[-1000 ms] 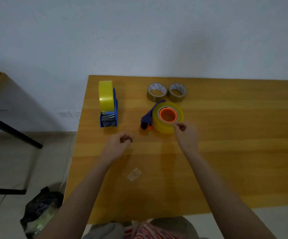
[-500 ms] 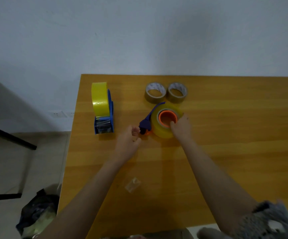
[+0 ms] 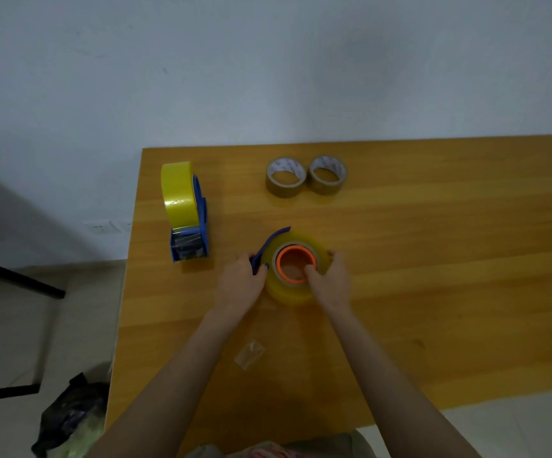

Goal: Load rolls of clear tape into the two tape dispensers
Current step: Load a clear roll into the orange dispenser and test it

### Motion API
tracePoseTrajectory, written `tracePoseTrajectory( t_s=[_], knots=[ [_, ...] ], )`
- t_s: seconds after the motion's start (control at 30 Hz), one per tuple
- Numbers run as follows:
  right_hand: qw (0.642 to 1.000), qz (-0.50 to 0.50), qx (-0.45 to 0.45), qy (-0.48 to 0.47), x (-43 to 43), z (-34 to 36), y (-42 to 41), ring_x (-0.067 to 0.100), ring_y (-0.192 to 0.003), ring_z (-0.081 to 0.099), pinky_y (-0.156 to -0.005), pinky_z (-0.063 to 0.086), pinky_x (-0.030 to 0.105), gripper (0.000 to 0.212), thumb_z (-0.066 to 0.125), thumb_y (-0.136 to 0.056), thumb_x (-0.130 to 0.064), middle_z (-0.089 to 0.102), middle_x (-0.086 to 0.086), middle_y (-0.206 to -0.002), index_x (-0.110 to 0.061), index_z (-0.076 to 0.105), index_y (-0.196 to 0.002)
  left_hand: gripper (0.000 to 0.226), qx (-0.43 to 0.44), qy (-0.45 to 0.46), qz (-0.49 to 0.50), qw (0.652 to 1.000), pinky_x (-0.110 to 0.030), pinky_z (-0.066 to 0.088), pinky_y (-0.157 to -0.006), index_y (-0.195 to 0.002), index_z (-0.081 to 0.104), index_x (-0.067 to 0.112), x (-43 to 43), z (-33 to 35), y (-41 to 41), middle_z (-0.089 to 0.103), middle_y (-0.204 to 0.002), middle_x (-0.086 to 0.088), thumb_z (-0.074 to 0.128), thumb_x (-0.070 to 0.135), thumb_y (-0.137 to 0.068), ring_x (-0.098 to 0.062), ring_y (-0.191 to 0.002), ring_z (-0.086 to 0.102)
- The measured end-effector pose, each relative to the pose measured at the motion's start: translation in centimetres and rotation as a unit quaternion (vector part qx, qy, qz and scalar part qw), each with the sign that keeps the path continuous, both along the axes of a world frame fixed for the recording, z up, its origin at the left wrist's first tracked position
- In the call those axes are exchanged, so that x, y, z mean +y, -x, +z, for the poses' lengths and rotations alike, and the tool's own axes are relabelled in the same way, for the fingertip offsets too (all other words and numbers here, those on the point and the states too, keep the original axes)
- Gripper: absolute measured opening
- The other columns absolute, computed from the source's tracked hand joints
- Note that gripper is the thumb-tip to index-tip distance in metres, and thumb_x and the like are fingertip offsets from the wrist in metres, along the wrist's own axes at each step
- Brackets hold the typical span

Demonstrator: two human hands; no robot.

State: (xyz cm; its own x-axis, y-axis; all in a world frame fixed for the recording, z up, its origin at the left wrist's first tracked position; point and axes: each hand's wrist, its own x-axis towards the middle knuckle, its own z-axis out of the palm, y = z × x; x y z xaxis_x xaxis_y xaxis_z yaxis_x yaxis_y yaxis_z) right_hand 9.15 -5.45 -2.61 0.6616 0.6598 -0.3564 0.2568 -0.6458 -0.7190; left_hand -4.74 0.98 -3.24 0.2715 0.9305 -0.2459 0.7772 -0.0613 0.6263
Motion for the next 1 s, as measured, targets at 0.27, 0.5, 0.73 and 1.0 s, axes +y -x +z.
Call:
tracePoseTrajectory(
  t_s=[0.27,0.5,0.73,1.0],
  knots=[
    [0.999,0.016,0.031,-0.021,-3.5,0.0,0.5,0.024,-0.134,0.042,-0.104,0.039,0.037,0.069,0.058,-0.09,-0.044,0.045,0.008,-0.146,-0.013,0.033,-0.147,0.034,0.132,0.01,-0.037,0.99,-0.031,0.045,-0.063,-0.093,0.058,0.009,-0.3,0.8,0.2,0.055,-0.078,-0.005,0.045,0.04,-0.095,-0.022,-0.072,0.054],
    [1.0,0.0,0.026,-0.009,-4.9,-0.2,0.0,0.021,-0.121,0.055,-0.094,0.043,0.029,0.051,0.064,-0.089,-0.028,0.059,0.007,-0.132,-0.01,0.05,-0.136,0.048,0.157,0.047,-0.047,0.985,-0.029,0.039,-0.052,-0.071,0.05,0.011,-0.7,0.8,-0.1,0.049,-0.063,-0.003,0.042,0.054,-0.091,-0.022,-0.064,0.054],
    [0.999,0.021,0.028,-0.026,-4.6,0.5,-0.2,0.02,-0.111,0.06,-0.082,0.041,0.023,0.036,0.063,-0.09,-0.023,0.066,0.006,-0.12,-0.008,0.063,-0.122,0.055,0.191,0.067,-0.053,0.978,-0.028,0.04,-0.054,-0.061,0.045,0.014,0.1,1.5,-1.6,0.048,-0.061,-0.001,0.049,0.064,-0.083,-0.018,-0.062,0.052],
    [0.989,0.064,-0.004,-0.131,-2.5,4.2,-1.7,0.015,-0.116,0.052,-0.093,0.043,0.025,0.044,0.066,-0.086,-0.036,0.057,0.003,-0.126,-0.017,0.062,-0.126,0.044,-0.048,0.227,0.004,0.973,-0.026,0.034,-0.052,-0.059,0.037,0.016,2.5,1.3,-0.2,0.04,-0.059,-0.003,0.059,0.043,-0.087,-0.018,-0.054,0.041]
  ],
)
